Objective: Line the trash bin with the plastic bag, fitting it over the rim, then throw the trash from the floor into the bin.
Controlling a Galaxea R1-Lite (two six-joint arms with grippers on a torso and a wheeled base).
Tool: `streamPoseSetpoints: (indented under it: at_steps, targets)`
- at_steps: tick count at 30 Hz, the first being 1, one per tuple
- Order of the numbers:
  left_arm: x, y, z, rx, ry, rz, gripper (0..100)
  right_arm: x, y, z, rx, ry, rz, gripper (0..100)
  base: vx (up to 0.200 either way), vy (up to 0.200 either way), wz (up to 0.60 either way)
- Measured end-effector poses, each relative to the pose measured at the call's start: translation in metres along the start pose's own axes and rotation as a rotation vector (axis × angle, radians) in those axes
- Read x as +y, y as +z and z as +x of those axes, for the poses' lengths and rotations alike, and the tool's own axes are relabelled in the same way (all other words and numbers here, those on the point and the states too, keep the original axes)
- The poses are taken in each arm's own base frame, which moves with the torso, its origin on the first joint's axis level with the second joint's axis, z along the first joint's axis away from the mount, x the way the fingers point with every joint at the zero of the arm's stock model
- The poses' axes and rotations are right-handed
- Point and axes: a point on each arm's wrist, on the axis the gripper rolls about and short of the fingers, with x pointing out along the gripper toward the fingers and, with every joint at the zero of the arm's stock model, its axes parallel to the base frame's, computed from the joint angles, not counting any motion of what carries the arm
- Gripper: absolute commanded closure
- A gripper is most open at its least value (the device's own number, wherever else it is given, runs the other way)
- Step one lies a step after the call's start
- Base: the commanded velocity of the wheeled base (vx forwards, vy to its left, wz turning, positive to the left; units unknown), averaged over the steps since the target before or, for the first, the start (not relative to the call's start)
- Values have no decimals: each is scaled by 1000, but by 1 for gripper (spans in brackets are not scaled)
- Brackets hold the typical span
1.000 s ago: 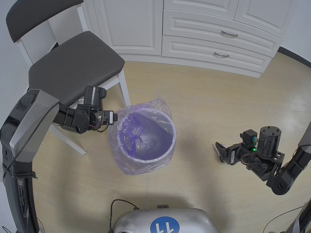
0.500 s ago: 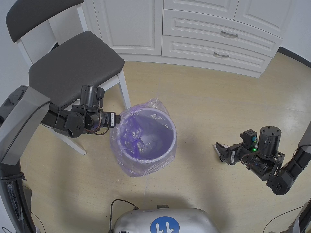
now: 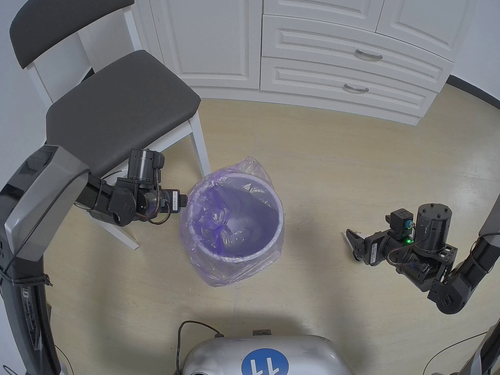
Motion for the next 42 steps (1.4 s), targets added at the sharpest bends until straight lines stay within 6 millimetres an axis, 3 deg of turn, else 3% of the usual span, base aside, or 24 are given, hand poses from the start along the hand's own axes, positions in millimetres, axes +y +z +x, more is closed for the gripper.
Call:
streamPoseSetpoints:
  at_steps: [9, 15, 20, 25, 33, 42]
  targets:
    - [12, -20, 41, 49, 36, -41, 0, 0, -3, 2, 10, 0, -2, 0, 0, 0, 0]
    - [9, -34, 63, 73, 19, -129, 0, 1, -5, 4, 18, 0, -3, 0, 0, 0, 0]
    - [5, -40, 77, 75, 5, -183, 0, 2, -8, 6, 25, 0, -4, 0, 0, 0, 0]
    - [14, -40, 84, 64, 22, -230, 0, 2, -10, 8, 33, 0, -6, 0, 0, 0, 0]
    - [36, -39, 71, 58, 57, -273, 0, 2, -10, 7, 31, 0, -6, 0, 0, 0, 0]
    - [47, -71, 21, 168, -29, -238, 0, 1, -6, 3, 17, -1, -2, 0, 0, 0, 0]
